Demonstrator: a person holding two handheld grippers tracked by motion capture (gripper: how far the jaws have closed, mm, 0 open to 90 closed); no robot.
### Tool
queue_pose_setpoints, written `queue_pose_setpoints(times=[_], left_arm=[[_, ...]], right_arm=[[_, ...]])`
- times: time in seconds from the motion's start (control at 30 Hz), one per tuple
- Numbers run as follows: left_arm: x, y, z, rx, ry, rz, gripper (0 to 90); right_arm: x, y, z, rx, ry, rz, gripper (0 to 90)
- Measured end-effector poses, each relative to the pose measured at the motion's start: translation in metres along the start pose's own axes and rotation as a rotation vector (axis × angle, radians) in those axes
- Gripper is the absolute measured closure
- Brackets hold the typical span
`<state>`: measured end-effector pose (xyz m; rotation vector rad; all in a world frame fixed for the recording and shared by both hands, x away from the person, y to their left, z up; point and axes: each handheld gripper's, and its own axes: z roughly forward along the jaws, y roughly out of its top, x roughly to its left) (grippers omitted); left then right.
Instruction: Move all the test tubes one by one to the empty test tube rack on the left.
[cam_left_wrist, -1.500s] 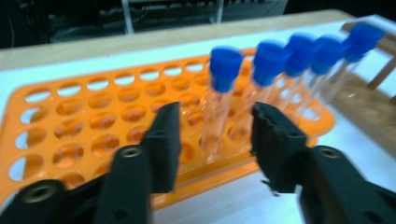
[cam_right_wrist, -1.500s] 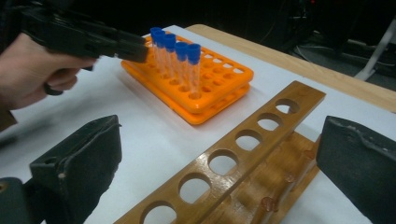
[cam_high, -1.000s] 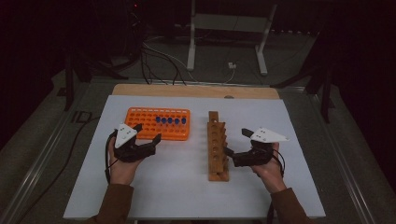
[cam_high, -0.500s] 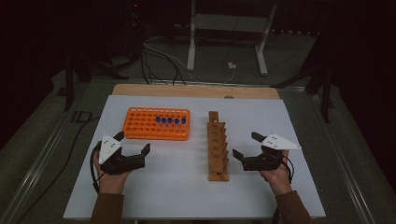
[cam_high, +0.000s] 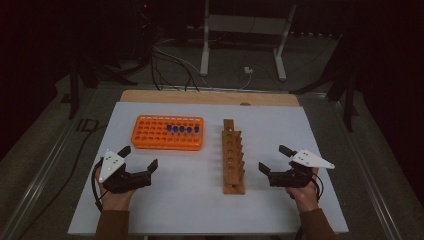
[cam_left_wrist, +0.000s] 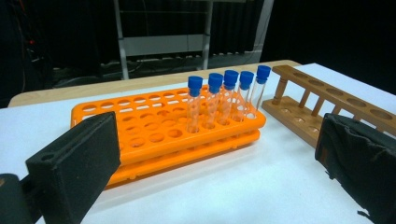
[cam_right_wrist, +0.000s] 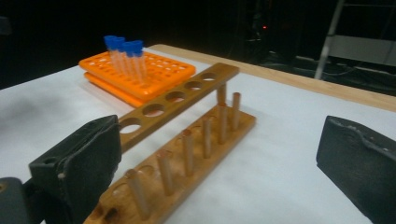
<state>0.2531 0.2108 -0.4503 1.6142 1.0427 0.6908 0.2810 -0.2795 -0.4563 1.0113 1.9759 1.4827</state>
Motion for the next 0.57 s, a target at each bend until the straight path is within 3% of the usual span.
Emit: queue_pose_setpoints(times=[0.27, 0.57], left_arm=[[-0.0004, -0.0036, 0.0017, 0.009, -0.003, 0.010, 0.8], [0.0015, -0.0046, -0.0002, -0.002, 0.001, -0.008, 0.8]], right_arm=[[-0.0050, -0.0040, -0.0073, -0.006, -0.016, 0.005, 0.7], [-0.0084, -0.0066, -0.0085, 0.000, -0.025, 0.011, 0.7]])
